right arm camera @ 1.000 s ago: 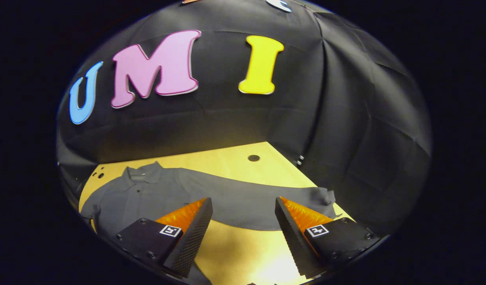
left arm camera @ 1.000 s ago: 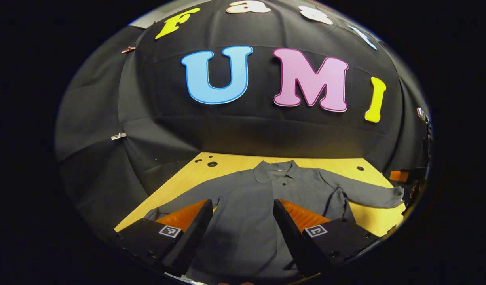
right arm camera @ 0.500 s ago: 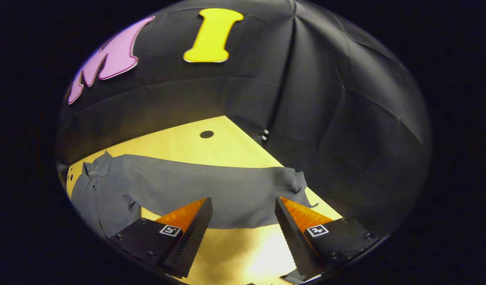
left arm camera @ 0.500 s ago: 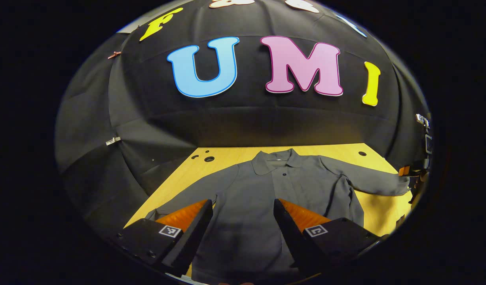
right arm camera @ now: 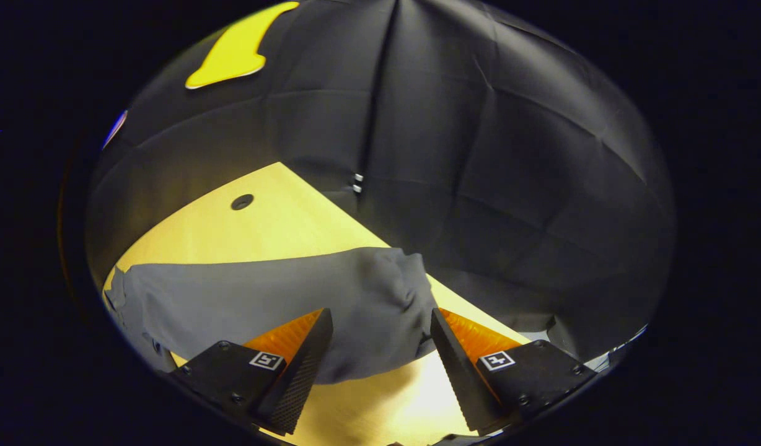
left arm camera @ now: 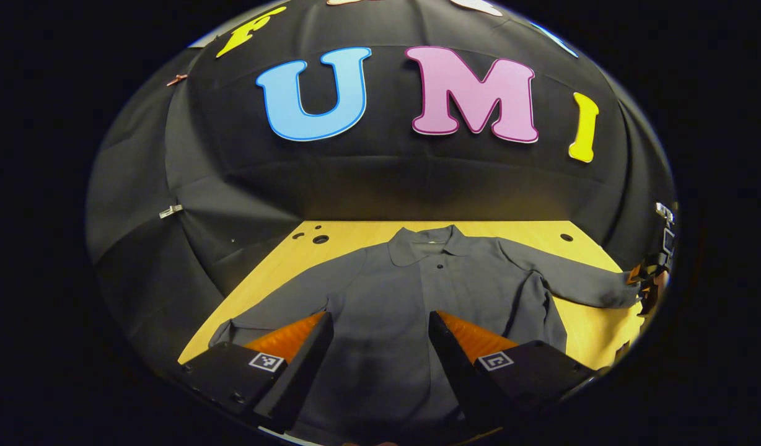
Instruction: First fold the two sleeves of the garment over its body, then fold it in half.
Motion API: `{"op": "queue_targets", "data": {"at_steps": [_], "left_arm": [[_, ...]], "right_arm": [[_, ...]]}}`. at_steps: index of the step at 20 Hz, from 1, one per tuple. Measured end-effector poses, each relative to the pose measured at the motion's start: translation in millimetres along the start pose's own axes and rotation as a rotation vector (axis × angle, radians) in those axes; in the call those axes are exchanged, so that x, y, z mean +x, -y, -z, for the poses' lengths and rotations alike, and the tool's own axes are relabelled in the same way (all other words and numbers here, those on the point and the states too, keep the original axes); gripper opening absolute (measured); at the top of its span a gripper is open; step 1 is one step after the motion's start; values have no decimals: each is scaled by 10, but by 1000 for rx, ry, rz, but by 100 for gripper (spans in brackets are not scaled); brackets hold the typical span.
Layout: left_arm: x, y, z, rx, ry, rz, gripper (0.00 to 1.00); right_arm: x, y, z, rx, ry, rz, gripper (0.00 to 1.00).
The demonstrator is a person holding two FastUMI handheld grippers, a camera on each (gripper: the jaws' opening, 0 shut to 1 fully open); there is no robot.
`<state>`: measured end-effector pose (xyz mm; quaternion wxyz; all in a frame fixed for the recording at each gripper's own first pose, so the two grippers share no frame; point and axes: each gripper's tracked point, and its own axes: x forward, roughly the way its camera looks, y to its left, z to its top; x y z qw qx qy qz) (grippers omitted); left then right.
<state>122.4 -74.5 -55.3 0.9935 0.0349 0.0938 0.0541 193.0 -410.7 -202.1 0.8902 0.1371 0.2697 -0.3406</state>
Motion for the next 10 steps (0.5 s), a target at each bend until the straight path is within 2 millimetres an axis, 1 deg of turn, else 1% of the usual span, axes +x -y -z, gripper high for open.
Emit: {"op": "queue_targets", "data": {"at_steps": [2, 4, 7, 10], "left_arm": [[20, 44, 2, 12, -4, 9, 98], [32, 84, -6, 24, -9, 18, 98], [64, 122, 1, 37, -14, 21, 98], [68, 183, 23, 34, -26, 32, 98]], "right_arm": [[144, 145, 16, 31, -25, 25, 99], [223, 250, 2, 46, -33, 48, 98], [356, 296, 4, 28, -34, 48, 98], [487, 231, 115, 57, -77, 28, 99]]}}
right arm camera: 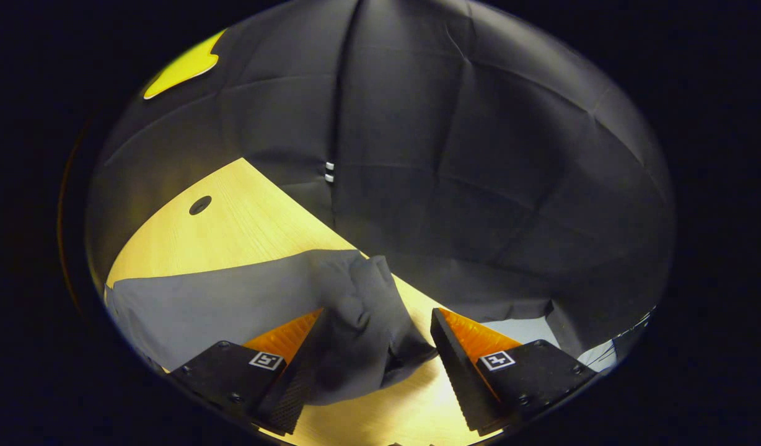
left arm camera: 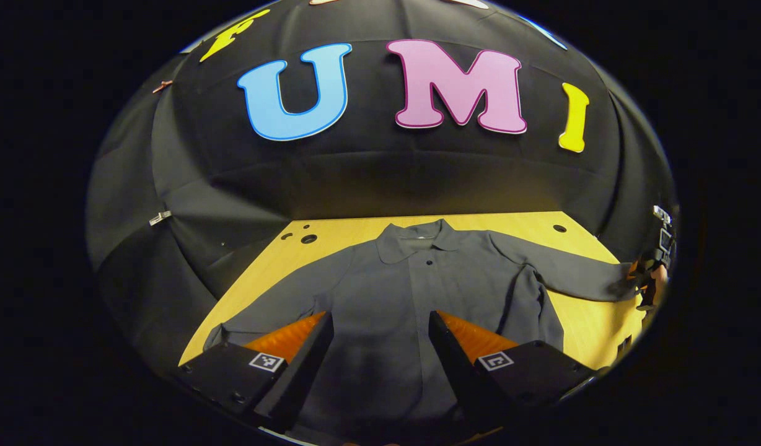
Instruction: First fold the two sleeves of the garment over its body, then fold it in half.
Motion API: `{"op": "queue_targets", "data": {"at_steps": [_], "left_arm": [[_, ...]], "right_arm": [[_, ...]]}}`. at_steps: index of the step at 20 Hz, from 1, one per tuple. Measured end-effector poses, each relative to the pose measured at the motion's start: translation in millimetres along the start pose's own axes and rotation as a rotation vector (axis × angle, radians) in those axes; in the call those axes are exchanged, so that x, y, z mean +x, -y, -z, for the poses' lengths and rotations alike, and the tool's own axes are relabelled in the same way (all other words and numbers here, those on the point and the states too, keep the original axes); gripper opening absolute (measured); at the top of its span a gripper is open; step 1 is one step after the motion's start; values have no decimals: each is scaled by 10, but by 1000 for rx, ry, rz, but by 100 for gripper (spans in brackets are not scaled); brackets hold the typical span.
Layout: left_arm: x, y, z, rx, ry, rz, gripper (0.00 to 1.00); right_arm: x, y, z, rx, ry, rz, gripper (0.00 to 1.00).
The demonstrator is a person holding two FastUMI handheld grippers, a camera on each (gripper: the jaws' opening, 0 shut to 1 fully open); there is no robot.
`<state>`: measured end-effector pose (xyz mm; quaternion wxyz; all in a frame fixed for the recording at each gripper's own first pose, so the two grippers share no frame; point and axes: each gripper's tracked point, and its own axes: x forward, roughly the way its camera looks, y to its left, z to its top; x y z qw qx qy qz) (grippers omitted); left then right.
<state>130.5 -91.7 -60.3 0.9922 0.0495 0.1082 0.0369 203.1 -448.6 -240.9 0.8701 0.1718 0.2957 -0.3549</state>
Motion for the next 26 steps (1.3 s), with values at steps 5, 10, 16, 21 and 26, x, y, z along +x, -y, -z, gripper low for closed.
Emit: {"op": "queue_targets", "data": {"at_steps": [5, 10, 16, 21, 26], "left_arm": [[2, -22, 70, 19, -22, -18, 98], [4, -74, 239, -14, -66, -41, 98], [-78, -228, 333, -15, -90, -81, 98], [-129, -411, 501, -69, -136, -113, 97], [-238, -667, 515, -106, -103, -145, 97]], "right_arm": [[33, -104, 73, -1, -33, -51, 99], [59, -241, 136, -52, -25, -106, 61], [-6, -458, 124, -72, -15, -157, 9], [-170, -588, 81, -157, 4, -219, 6], [-649, -1071, -192, -235, 98, -310, 6]]}}
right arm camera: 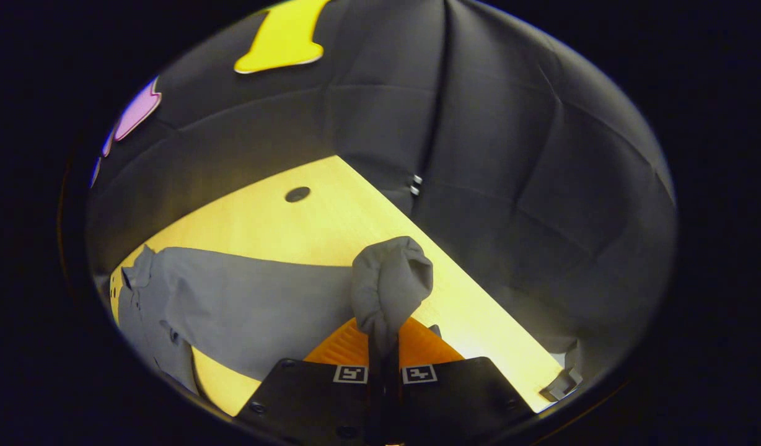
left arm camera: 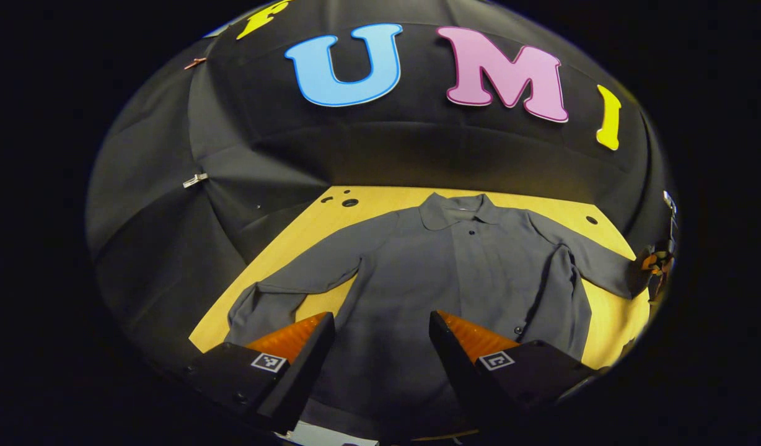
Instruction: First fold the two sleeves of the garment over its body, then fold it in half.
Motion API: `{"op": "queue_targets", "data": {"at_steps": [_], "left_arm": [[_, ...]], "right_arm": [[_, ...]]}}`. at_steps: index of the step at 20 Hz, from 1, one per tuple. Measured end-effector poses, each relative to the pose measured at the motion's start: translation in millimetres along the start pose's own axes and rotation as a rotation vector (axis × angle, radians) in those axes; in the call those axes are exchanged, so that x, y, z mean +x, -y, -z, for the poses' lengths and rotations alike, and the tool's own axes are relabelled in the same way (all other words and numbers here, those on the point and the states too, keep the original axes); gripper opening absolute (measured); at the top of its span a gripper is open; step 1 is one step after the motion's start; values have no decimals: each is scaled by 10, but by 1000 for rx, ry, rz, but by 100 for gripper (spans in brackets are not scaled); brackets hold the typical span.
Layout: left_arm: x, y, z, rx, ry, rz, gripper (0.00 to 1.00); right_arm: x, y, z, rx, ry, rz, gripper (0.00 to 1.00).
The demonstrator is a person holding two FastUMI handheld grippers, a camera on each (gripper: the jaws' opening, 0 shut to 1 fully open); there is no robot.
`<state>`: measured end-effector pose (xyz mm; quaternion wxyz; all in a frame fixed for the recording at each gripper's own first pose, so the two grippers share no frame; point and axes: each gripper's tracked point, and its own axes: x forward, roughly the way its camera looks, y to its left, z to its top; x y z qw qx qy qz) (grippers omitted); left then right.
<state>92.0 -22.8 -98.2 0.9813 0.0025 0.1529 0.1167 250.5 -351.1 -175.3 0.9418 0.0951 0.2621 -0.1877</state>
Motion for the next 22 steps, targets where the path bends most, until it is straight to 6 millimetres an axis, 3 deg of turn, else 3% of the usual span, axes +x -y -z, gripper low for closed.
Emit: {"op": "queue_targets", "data": {"at_steps": [4, 8, 17, 22], "left_arm": [[-55, -260, 87, -7, -6, -25, 97], [-173, -514, 175, -29, -19, -43, 97], [-399, -1179, 317, -110, -37, -125, 97], [-479, -1465, 465, -159, -55, -166, 97]], "right_arm": [[-270, -571, -287, -104, 73, -78, 6], [-569, -1310, -424, -174, 107, -176, 5], [-1099, -3032, -422, -255, 119, -395, 5], [-1358, -4024, -195, -240, 90, -526, 5]]}}
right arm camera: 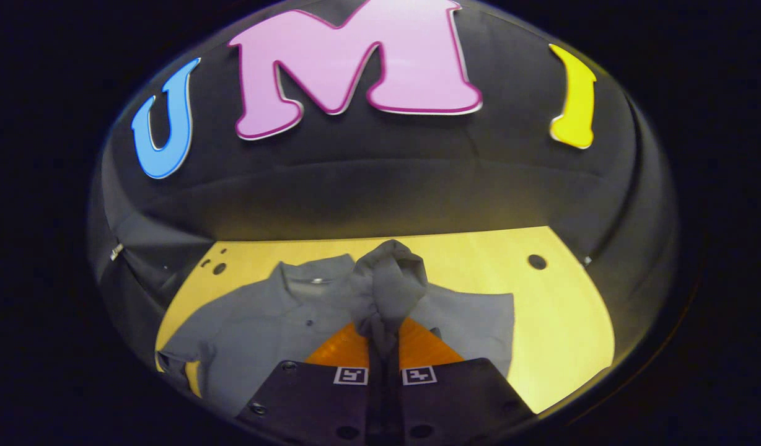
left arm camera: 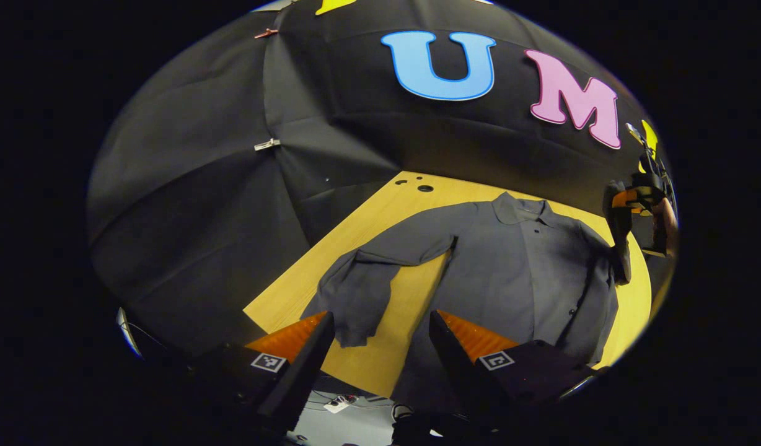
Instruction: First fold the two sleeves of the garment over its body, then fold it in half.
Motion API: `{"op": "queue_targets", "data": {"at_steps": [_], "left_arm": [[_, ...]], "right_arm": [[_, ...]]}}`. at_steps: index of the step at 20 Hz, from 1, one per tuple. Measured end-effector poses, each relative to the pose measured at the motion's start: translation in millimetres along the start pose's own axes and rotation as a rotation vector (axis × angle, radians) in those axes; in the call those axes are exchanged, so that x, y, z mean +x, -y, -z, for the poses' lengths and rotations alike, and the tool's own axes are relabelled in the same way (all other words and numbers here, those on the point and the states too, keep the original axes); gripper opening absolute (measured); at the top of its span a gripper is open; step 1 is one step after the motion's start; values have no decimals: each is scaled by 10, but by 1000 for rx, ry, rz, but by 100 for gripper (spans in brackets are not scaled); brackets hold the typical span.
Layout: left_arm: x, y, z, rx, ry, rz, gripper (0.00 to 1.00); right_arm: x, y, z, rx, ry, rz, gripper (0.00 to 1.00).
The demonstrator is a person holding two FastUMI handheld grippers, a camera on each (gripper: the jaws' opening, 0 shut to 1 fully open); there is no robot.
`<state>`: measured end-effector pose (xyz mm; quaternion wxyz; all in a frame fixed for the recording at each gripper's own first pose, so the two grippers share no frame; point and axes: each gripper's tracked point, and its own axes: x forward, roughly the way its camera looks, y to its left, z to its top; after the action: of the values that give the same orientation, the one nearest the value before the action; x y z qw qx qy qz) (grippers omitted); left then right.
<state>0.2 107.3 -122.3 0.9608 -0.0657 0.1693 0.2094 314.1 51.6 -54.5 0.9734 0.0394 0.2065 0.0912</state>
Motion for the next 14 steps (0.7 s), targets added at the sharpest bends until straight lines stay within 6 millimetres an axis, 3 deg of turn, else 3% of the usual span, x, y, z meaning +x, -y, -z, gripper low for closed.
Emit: {"op": "queue_targets", "data": {"at_steps": [5, 9, 14], "left_arm": [[-39, -228, 206, -51, -30, -44, 97], [-78, -314, 444, -73, -71, -65, 97], [-116, -378, 631, -92, -98, -86, 97]], "right_arm": [[317, -877, 417, 84, -75, -128, 5], [376, -1448, 737, 148, -131, -242, 5], [492, -1867, 1089, 260, -193, -311, 5]]}}
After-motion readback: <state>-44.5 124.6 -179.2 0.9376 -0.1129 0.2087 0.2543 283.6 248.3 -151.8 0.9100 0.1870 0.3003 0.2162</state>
